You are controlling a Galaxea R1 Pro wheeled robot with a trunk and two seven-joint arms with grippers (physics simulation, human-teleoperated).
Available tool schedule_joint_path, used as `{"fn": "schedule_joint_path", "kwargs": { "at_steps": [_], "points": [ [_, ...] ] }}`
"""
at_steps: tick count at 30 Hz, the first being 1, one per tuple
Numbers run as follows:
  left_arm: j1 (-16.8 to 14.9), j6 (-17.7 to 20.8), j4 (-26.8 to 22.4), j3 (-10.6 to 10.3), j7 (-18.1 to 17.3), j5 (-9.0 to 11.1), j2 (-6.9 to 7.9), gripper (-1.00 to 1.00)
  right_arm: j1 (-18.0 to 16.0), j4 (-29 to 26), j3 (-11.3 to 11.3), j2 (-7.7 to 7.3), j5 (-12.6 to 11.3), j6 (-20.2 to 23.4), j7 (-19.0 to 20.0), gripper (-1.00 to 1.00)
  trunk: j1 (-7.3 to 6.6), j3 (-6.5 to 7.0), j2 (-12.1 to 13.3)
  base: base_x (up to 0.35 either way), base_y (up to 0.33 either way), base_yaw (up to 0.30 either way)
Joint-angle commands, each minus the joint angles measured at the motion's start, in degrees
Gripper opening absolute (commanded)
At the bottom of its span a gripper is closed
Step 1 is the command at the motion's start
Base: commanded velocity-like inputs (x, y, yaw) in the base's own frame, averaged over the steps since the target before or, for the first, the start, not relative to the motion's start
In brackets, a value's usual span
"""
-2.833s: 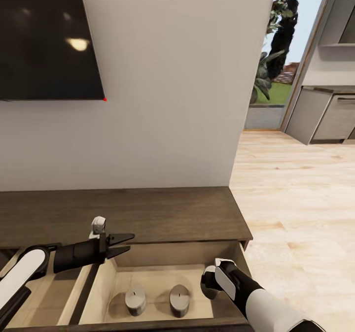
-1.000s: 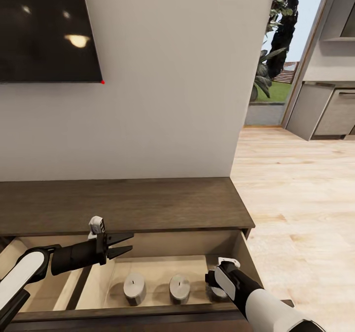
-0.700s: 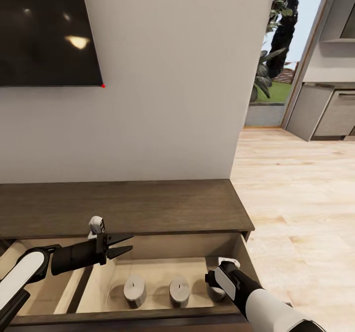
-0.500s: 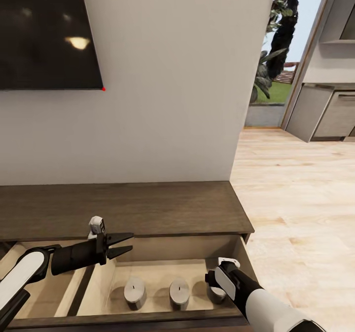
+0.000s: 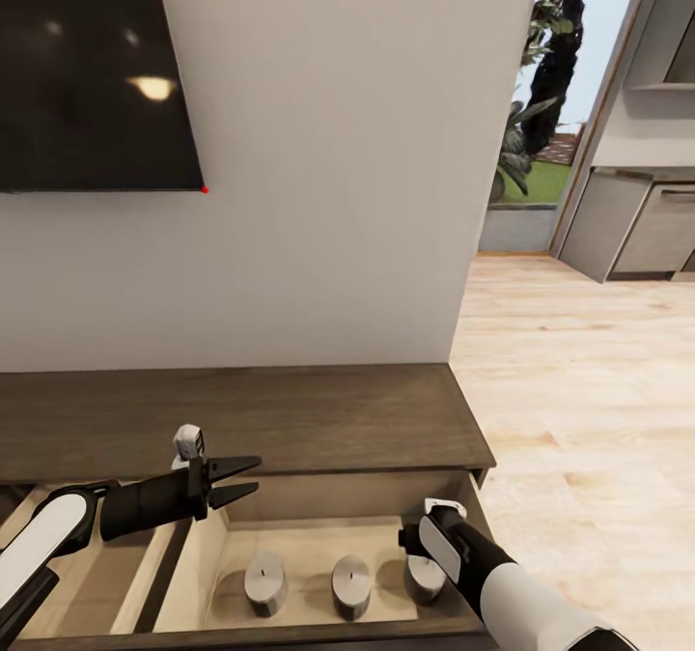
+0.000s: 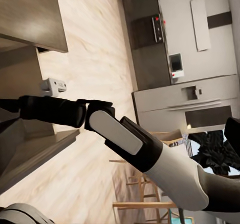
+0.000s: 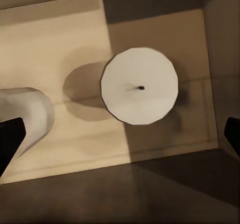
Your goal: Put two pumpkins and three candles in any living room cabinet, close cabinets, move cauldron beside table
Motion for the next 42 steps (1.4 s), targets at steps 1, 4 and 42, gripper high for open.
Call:
{"fn": "schedule_joint_path", "kwargs": {
  "at_steps": [1, 4, 42],
  "points": [
    [-0.04, 0.01, 0.03, -0.05, -0.49, -0.45, 0.05, 1.0, -0.04, -0.16, 0.45, -0.05, -0.6, 0.5, -0.47, 1.0, -0.24, 0.13, 0.39, 0.0, 0.0, 0.0],
    [-0.04, 0.01, 0.04, -0.1, -0.41, -0.49, 0.03, 1.0, -0.04, -0.89, 0.38, -0.05, -0.64, 1.68, -0.49, 1.0, -0.89, 0.67, 1.6, 0.0, 0.0, 0.0],
    [-0.04, 0.01, 0.13, -0.12, -0.35, -0.59, -0.03, 1.0, -0.05, -4.62, 0.17, -0.02, -8.37, 10.89, -0.81, 1.0, -9.24, 7.49, 16.84, 0.0, 0.0, 0.0]
  ]
}}
